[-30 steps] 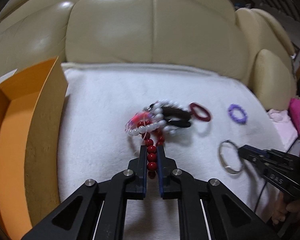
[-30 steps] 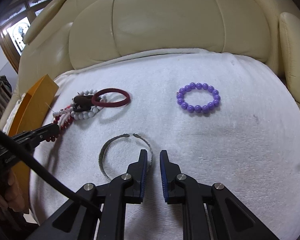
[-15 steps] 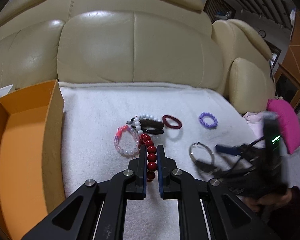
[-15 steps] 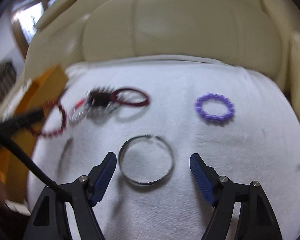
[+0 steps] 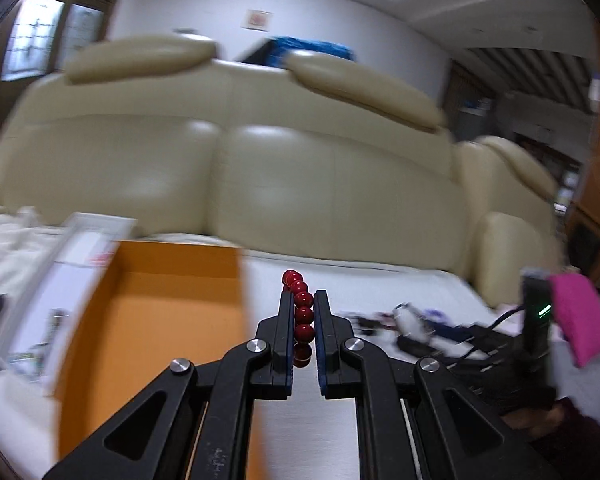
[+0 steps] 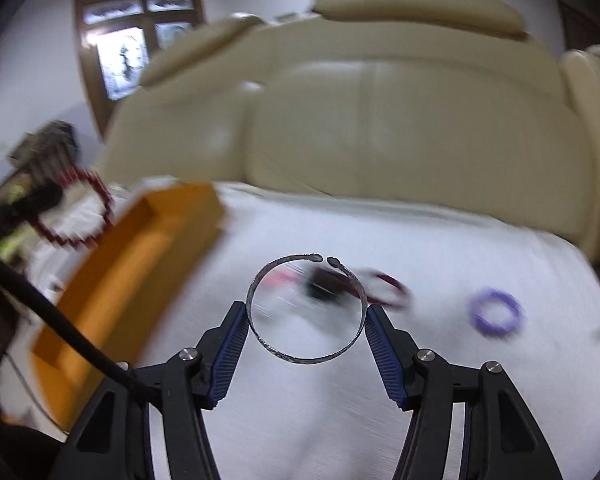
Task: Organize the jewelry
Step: 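Carry the bangle into the orange box with the right tool while the left tool carries the red bracelet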
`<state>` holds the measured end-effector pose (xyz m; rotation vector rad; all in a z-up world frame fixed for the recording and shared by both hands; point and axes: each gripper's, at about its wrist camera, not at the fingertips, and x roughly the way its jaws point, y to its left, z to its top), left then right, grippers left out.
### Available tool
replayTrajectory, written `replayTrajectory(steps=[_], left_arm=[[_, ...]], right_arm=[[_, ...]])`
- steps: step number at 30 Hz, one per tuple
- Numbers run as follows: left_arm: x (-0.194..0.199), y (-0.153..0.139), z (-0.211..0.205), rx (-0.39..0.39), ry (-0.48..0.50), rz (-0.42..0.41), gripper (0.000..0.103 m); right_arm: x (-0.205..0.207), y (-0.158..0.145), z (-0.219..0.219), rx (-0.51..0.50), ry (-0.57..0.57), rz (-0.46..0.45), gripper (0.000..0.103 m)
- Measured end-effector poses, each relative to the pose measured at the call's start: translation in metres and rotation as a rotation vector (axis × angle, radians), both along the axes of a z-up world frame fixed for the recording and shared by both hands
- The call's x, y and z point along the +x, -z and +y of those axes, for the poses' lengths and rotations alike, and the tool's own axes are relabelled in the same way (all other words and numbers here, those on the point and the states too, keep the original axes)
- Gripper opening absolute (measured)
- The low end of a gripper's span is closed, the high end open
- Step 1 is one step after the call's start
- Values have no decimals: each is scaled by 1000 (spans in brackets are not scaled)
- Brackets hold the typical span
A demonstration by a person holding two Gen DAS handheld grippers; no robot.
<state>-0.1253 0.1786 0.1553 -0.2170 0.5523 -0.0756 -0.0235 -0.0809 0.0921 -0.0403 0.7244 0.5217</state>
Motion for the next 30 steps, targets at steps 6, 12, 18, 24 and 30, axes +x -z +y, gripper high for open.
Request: replayTrajectory(steps=[6, 12, 18, 24, 30], left_arm=[[1, 38, 56, 22, -218, 169, 9], [10, 82, 86, -30, -273, 329, 9], [17, 91, 97, -34, -335, 350, 9], [25, 90, 100, 18, -379, 327, 49], [21, 71, 82, 98, -407, 191, 64]], right_arm=[[23, -31, 115, -13, -183, 53, 64], [52, -13, 224, -73, -255, 157, 64], [86, 28, 276, -133, -218, 289, 65], [103, 26, 268, -75, -166, 312, 68], [84, -15, 199, 38, -123, 210, 70]])
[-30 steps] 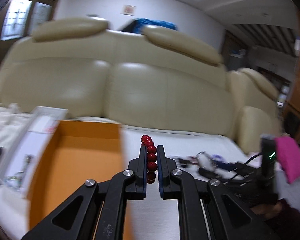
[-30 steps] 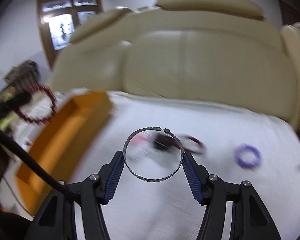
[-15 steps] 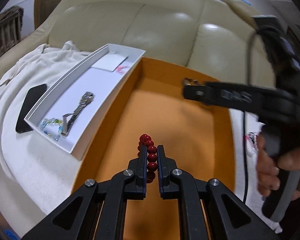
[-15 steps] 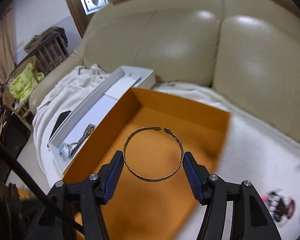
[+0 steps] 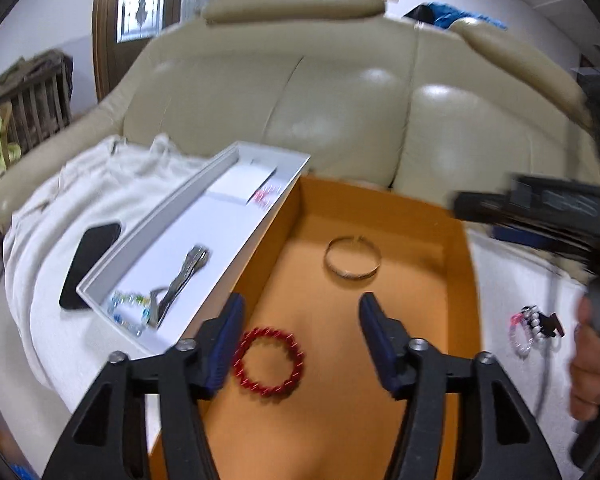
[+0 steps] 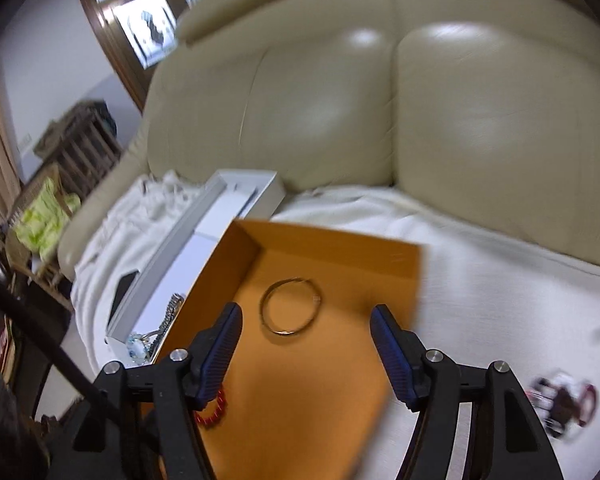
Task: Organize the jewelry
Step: 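Carry the bangle into the orange box with the right tool while the left tool carries the red bracelet, then grasp the maroon hair tie with the right tool while the left tool grasps the white bead bracelet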
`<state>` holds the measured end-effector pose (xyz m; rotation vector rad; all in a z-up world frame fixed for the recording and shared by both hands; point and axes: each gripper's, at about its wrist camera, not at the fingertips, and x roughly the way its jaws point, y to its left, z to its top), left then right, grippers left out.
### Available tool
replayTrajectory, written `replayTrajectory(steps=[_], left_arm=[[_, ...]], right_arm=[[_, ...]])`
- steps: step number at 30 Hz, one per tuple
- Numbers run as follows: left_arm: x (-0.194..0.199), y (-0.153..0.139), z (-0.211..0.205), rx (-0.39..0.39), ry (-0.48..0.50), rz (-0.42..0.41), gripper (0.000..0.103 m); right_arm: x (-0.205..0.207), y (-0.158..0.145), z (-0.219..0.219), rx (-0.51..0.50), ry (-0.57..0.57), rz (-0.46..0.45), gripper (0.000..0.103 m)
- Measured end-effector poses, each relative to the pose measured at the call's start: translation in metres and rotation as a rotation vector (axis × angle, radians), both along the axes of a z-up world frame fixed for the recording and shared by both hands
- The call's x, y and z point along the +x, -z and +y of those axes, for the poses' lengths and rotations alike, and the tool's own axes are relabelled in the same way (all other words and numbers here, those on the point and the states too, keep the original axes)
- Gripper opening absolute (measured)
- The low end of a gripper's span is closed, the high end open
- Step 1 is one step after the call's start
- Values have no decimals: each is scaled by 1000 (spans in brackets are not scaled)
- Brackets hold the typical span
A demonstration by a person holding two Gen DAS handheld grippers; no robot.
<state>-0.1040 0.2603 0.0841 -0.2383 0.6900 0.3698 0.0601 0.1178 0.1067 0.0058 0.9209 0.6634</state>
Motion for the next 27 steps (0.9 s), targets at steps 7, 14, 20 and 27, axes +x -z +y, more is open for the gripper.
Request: replayTrajectory(steps=[7, 14, 20, 27], left_arm=[[2, -14, -56, 55, 95, -81, 71], [23, -14, -110, 105, 183, -79, 71], [42, -6, -140, 136, 228, -46, 71], [61, 8, -160, 157, 257, 6, 71]], right_arm=[[-28, -29, -159, 62, 191, -80, 69], [-34, 7, -288, 145, 392, 42, 57], [-26, 56, -312, 305, 417, 201, 52], [5, 101, -304, 493, 444, 419, 52]])
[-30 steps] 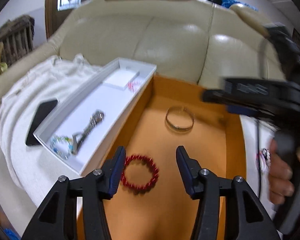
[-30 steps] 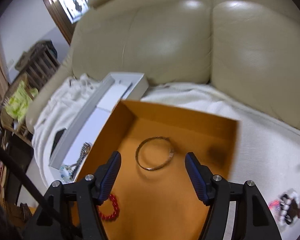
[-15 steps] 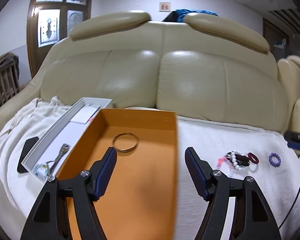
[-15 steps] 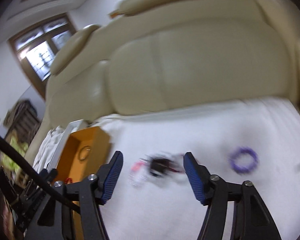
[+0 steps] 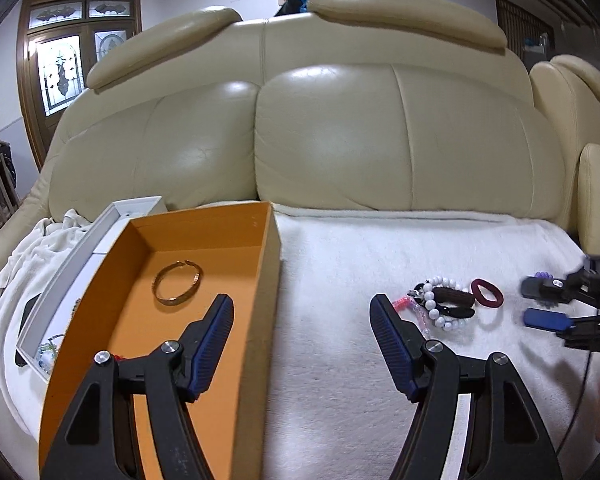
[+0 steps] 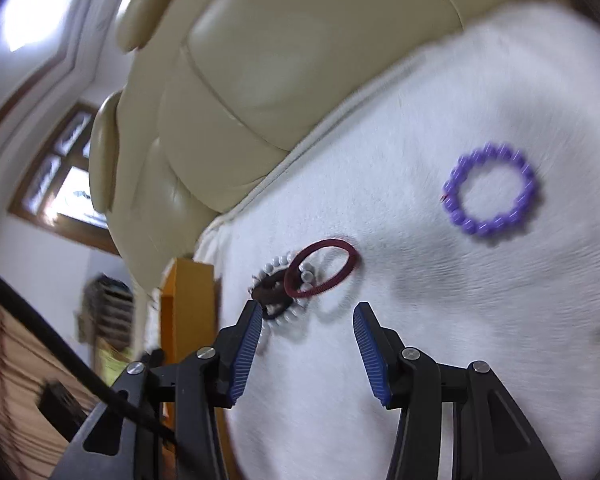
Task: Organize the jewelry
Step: 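Grasp the maroon hair tie with the right tool while the left tool grasps the white bead bracelet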
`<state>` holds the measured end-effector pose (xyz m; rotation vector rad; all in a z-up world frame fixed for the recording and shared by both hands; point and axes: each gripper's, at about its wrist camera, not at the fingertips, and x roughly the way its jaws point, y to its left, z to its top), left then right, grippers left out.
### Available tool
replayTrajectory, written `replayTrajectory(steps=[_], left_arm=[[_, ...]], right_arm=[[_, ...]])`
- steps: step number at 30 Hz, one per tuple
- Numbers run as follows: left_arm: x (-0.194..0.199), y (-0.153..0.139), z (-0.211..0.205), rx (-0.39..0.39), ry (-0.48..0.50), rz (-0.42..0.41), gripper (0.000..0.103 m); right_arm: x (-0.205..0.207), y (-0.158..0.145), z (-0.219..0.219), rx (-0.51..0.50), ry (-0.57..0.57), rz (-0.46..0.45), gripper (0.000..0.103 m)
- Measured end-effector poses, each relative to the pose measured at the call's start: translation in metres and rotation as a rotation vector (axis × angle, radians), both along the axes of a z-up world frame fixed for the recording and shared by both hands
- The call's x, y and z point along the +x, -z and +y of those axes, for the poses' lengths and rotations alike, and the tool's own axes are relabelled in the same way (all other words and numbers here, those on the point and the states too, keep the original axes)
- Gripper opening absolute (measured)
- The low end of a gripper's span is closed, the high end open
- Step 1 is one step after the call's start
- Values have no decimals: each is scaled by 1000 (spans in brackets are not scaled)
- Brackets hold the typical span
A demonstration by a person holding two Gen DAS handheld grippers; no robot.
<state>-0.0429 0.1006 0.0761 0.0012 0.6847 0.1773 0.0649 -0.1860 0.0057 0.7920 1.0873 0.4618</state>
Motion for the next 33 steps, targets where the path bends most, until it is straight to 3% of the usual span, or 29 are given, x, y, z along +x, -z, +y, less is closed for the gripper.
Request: replayTrajectory(steps=[6, 8, 10, 11, 16, 19, 23, 27, 31, 33], left_arm=[[11, 12, -8, -7, 37, 44, 71], [14, 14, -12, -21, 62, 54, 71], [18, 15, -16, -37, 91, 56, 71], [21, 15, -19, -50, 114, 55, 71], [43, 25, -35, -126, 239, 98, 71], [60, 37, -42, -158, 270, 144, 71], [78, 46, -47, -232, 278, 172, 55], [87, 48, -62, -230, 308, 177, 47], [95, 61, -71, -250, 314, 225, 20], [94, 62, -76, -235, 315, 213, 16]], right_arm=[[23, 29, 13, 100, 108, 107, 51], [27, 35, 14, 108, 150, 123, 28], [30, 35, 13, 67, 170, 125, 10], [30, 36, 13, 41, 179, 120, 7], [21, 21, 14, -78, 156, 38, 5], [18, 7, 8, -96, 140, -4, 5], [16, 0, 5, -150, 131, -34, 5], [14, 3, 3, -178, 104, -29, 5], [9, 1, -6, -208, 87, -50, 5], [7, -3, -10, -230, 84, -63, 5]])
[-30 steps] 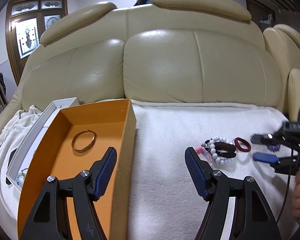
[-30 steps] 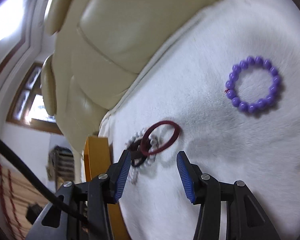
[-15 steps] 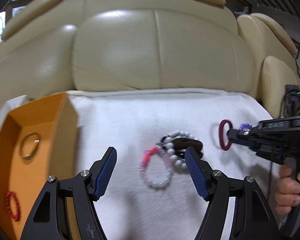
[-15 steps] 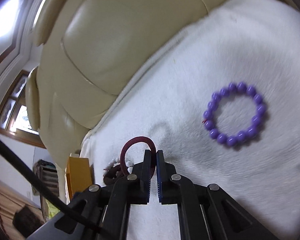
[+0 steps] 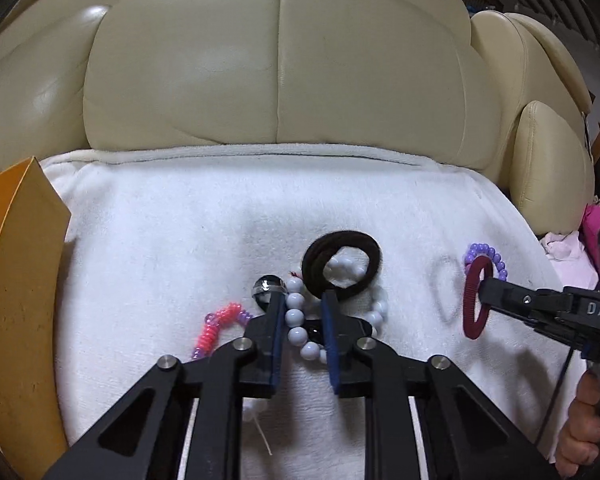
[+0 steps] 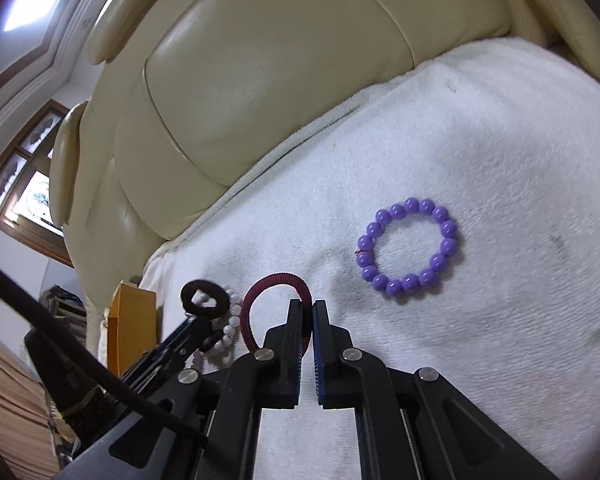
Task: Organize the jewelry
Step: 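Grasp the maroon hair tie with the right tool while the left tool grasps the white bead bracelet, then drop the maroon tie into the box with the right tool while the left drops the white bracelet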
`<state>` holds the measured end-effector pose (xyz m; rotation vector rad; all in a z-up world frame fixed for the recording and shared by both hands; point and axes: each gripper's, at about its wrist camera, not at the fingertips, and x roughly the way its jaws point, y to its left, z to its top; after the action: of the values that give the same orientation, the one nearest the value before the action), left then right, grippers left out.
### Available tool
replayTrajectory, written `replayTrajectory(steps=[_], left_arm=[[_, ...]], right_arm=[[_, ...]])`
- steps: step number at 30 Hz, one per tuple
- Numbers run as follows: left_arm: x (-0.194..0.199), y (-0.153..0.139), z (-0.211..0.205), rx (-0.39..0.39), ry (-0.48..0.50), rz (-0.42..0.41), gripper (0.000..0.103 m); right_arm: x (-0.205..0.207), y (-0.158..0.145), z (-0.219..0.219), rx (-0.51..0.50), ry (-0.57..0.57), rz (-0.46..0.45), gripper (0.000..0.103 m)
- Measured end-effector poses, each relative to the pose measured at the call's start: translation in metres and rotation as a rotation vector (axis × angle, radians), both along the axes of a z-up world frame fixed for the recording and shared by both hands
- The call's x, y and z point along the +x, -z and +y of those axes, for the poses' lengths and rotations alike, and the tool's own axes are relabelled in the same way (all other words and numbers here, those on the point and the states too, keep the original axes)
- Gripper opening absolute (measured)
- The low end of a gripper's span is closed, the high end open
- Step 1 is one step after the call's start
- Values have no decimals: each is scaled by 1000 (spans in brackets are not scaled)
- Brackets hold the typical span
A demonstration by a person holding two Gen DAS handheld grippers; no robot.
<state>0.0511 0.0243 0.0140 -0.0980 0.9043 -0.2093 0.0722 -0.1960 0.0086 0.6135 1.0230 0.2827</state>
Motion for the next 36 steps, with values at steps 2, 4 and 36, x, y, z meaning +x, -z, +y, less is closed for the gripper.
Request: replayTrajectory(steps=[2, 4, 36], left_arm=[[-3, -4, -4, -11, 17, -14, 9], [-7, -9, -5, -33, 32, -29, 9], [-141, -135, 150, -266, -97, -430, 9]], right_arm=[[-3, -3, -8, -14, -1, -12, 5], [-4, -8, -14, -32, 4, -29, 5], [-45, -60, 105, -96, -244, -326, 5]])
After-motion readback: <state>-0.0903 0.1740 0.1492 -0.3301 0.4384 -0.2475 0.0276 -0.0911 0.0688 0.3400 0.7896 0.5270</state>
